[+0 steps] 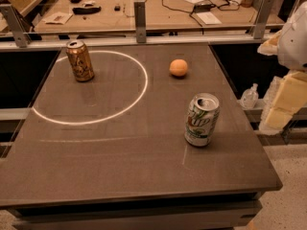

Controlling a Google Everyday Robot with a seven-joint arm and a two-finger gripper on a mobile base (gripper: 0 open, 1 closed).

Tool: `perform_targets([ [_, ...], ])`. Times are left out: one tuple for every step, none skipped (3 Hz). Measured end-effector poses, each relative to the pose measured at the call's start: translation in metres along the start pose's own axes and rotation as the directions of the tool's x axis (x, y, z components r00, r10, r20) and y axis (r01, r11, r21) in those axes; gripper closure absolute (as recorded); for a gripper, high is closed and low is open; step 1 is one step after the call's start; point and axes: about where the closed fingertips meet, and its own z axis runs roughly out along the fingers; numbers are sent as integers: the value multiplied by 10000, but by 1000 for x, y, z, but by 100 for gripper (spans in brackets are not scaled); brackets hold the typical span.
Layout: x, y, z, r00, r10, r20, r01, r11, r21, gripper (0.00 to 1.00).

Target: Move orange near orange can

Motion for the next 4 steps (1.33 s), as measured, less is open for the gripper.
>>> perform_targets([
  [-1, -1, -1, 10000, -3, 36, 2, 10000, 41, 0],
  [2, -11, 1, 9968, 303, 735, -311, 9995, 94, 0],
  [3, -33, 5, 9774, 187, 2107, -220, 9997, 130, 0],
  [2, -53, 18, 9541, -243, 2986, 182, 9996, 231, 0],
])
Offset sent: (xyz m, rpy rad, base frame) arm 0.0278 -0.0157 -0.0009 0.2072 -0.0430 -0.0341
